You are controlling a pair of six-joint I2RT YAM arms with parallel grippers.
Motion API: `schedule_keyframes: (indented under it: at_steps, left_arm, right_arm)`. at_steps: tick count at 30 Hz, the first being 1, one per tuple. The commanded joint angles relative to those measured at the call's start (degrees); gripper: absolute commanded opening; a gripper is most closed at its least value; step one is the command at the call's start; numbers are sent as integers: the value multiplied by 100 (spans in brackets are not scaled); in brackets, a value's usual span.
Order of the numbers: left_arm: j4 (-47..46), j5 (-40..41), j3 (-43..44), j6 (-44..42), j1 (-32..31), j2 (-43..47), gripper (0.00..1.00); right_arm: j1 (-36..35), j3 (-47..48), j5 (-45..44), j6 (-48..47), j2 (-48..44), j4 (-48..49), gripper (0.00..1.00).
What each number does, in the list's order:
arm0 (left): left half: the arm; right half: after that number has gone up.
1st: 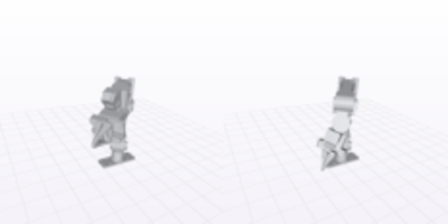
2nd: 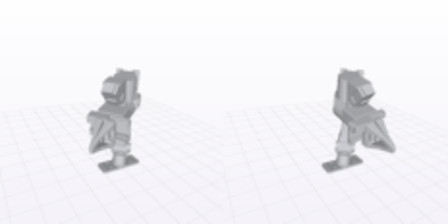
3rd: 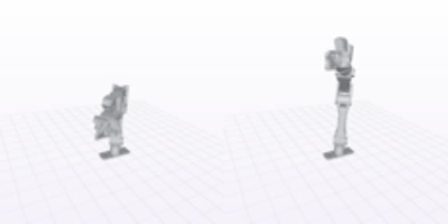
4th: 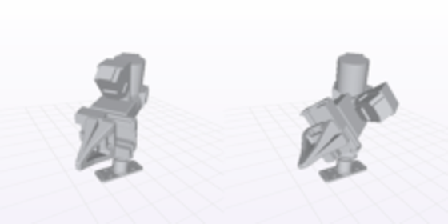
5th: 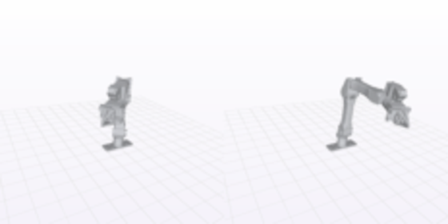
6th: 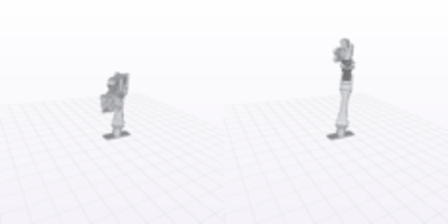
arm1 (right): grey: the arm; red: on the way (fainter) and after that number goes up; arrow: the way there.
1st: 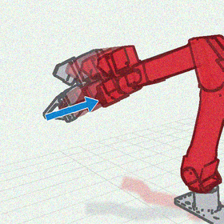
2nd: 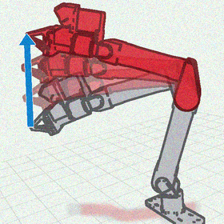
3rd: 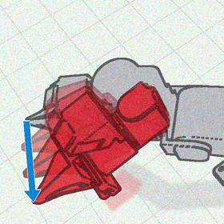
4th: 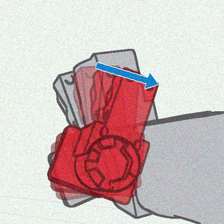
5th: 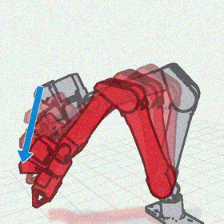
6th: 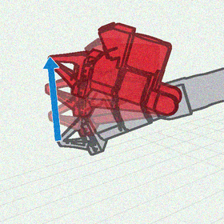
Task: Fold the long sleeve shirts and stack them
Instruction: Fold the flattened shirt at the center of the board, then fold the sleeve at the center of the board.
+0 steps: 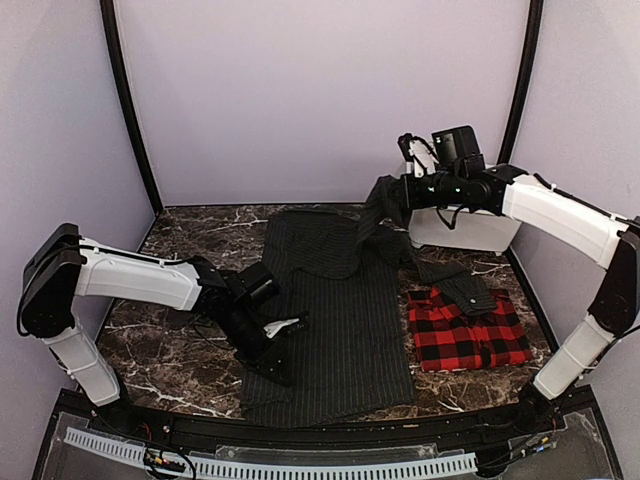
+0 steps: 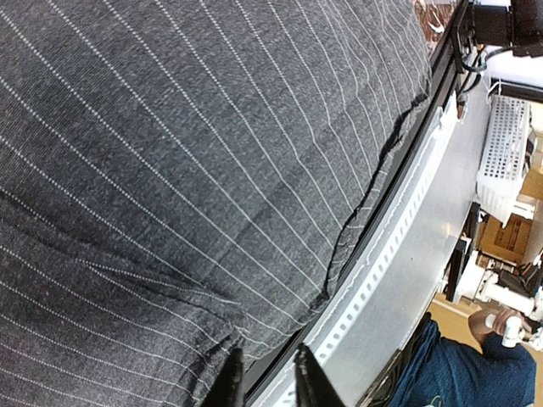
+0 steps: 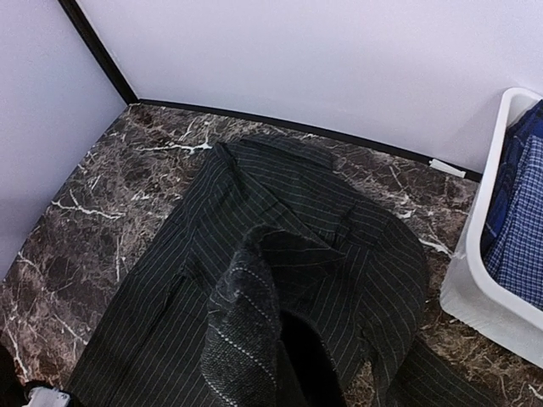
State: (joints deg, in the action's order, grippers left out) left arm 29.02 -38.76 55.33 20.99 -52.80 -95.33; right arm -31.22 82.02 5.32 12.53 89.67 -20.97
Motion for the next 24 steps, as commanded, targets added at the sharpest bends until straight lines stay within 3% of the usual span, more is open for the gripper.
schedule_keyframes:
  at_steps: [1, 5, 7, 11, 17, 24]
  left_arm:
    - [39, -140, -60, -119, -38, 79, 29]
    - [59, -33, 119, -21, -27, 306, 43]
    - [74, 60, 283, 51, 18, 422, 45]
    - [-81, 404, 466, 586, 453, 726, 45]
    - [-813, 1957, -11, 1721, 1379, 1508, 48]
    - [-1825, 1711, -672, 2266, 1605, 1397, 43]
  right_arm:
    - [-150, -44, 623, 30, -90, -254, 0]
    - [-477, -76, 794, -39, 1, -532, 0]
    - [-686, -72, 782, -118, 103, -697, 0]
    - [-1097, -35, 830, -181, 381, -925, 0]
    - [-1641, 165, 1206, -103, 1073, -1026, 0]
    - [-2060, 651, 1477, -7, 1878, -1173, 0]
